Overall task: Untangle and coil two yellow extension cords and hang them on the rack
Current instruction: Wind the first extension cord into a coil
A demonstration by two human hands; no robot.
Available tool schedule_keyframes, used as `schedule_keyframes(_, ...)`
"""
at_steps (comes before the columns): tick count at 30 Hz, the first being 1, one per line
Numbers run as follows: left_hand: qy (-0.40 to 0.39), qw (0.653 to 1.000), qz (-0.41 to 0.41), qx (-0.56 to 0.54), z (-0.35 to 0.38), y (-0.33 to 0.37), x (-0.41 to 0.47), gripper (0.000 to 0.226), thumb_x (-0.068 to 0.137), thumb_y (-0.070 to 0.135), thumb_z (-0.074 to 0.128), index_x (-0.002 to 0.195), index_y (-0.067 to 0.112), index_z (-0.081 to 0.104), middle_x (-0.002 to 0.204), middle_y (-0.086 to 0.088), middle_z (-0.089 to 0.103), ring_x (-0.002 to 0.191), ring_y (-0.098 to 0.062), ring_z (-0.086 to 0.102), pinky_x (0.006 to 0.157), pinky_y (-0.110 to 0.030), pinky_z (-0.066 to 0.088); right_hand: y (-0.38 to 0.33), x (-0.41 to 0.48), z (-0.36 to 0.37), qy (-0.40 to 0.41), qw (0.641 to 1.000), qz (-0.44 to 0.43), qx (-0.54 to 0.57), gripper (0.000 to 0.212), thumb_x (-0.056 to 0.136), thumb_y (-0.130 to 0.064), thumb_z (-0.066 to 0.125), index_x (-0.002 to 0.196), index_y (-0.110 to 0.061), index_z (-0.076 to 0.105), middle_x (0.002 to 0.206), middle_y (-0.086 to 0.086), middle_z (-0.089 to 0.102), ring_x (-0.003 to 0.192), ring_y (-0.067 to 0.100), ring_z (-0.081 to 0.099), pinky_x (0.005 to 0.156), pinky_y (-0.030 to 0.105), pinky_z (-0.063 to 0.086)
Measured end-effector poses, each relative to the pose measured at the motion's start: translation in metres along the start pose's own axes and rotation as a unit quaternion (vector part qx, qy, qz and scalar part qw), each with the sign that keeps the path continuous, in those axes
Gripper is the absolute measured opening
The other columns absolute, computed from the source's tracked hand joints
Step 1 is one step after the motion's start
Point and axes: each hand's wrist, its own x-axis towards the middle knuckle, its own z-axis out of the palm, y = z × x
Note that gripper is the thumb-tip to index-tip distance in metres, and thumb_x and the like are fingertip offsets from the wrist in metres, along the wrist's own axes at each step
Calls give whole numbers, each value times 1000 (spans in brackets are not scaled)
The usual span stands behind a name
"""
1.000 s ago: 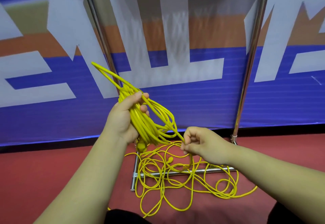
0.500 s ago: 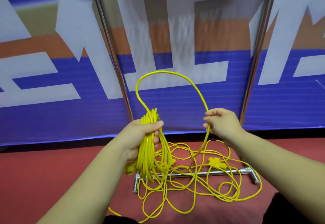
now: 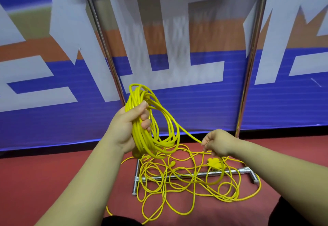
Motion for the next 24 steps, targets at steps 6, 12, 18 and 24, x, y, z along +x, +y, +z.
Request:
schedule_keyframes(6,17,1000,14,-15,0,-7,6,12,86,26,59,88,14,56,59,3,45,44,-8,43,47,-24,43,-13,-20,10,-144,978,-75,-130,18,87,-7,63,83,-24,67,90,8,76,51,11,60,51,21,48)
schedule_keyframes(12,41,999,25,-9,-6,-17,13,16,84,28,62,89,15,54,61,2,47,47,-10,46,51,-25,45,-45,-54,9,-198,945,-171,-195,17,91,-12,59,100,-20,70,81,-7,73,54,7,60,57,23,52)
schedule_keyframes(18,80,997,13,-4,-12,-37,25,14,96,21,59,85,13,54,66,-1,52,52,-15,53,52,-28,50,-64,-76,11,-204,936,-245,-150,20,93,-10,58,103,-22,70,81,-15,73,65,16,68,61,23,53)
schedule_keyframes(24,109,993,26,47,-12,-54,32,14,97,15,61,84,10,57,67,-6,54,53,-19,55,57,-33,50,-82,-90,5,-145,942,-290,-84,17,92,-17,68,108,-23,71,98,-8,75,78,2,67,73,20,54)
